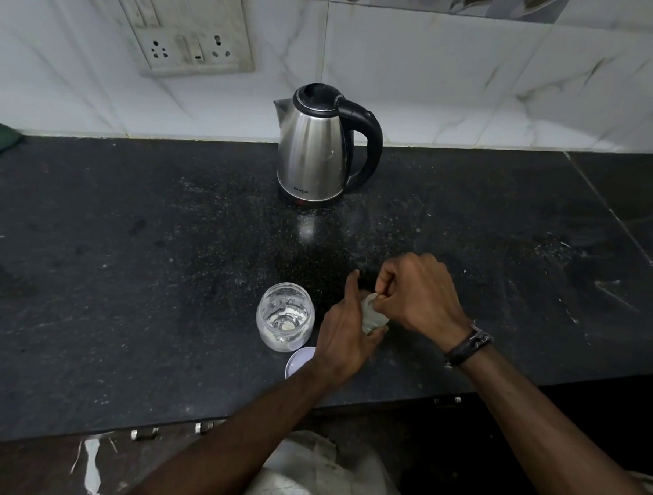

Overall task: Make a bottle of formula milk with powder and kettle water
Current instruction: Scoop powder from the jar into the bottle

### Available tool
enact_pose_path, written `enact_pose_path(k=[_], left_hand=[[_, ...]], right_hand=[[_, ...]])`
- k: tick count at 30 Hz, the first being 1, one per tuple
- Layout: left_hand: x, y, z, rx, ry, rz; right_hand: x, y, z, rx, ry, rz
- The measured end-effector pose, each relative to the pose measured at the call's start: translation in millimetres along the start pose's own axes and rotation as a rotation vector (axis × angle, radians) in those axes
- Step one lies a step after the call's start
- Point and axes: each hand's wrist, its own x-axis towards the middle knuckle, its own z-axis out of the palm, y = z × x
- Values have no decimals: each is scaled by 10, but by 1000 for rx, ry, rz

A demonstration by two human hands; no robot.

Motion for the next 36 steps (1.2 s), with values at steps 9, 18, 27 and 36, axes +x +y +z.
enact_pose_path(k=[9, 18, 27, 36], left_hand=[[8, 33, -20, 7, -14, -32], [-9, 33, -20, 9, -13, -16], [-8, 71, -40, 17, -25, -49], [-27, 56, -40, 5, -33, -39]], right_hand=[[-13, -16, -2, 20, 14, -6], [-63, 12, -46, 17, 23, 34], [-93, 38, -45, 70, 53, 33], [-189, 9, -3, -103, 117, -47]])
